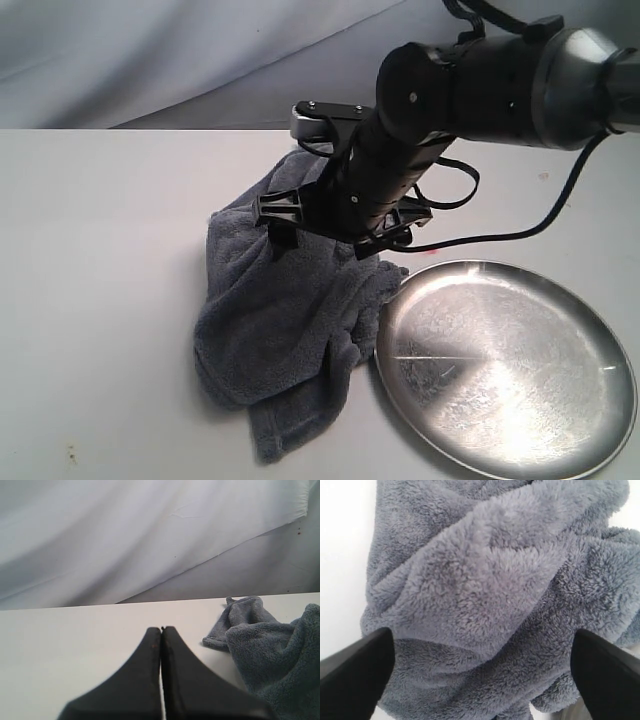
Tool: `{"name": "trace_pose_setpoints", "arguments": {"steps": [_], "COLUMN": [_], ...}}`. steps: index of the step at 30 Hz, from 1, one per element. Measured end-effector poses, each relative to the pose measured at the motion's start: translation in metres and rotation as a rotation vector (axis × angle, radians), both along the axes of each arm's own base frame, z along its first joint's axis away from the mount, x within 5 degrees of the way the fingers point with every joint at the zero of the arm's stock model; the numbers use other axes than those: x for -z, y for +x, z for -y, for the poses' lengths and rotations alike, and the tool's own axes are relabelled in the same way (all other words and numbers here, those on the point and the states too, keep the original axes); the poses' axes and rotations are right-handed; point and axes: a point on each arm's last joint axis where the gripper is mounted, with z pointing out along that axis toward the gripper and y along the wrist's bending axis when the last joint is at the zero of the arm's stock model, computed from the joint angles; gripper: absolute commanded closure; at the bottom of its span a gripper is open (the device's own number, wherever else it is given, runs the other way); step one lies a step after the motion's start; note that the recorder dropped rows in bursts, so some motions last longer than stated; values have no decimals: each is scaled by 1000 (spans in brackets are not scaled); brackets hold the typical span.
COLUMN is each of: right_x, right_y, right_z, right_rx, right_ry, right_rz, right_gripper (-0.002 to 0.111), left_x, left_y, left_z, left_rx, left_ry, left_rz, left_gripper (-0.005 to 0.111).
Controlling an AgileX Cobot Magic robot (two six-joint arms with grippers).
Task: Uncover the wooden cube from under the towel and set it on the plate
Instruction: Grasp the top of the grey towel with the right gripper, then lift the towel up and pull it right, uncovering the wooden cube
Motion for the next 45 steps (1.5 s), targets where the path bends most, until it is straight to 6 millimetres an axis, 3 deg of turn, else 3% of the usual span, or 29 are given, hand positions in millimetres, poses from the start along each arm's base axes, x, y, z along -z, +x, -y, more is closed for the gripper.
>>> {"name": "trace_pose_setpoints", "arguments": {"steps": [6, 17, 20, 32, 40, 45], "right_x": [8, 40, 42, 36, 23, -6], "right_y": [2, 11, 12, 14, 11, 5], "right_z": [-2, -10, -11, -12, -8, -2], "right_rx": [4, 20, 27, 52, 20, 2], "right_ry": [-3, -12, -3, 34, 25, 60], "right_rz": [-4, -11, -12, -20, -11, 31], "right_gripper": [21, 23, 35, 108, 108, 108], "left_x": [0, 0, 0, 0, 0, 0], "left_y": [0, 0, 0, 0, 0, 0], "left_z": [0, 0, 0, 0, 0, 0], "left_rx": [0, 0, 0, 0, 0, 0], "left_ry": [0, 0, 0, 0, 0, 0], "left_rz": [0, 0, 0, 0, 0, 0], "left_gripper": [107, 107, 107, 107, 107, 107]}}
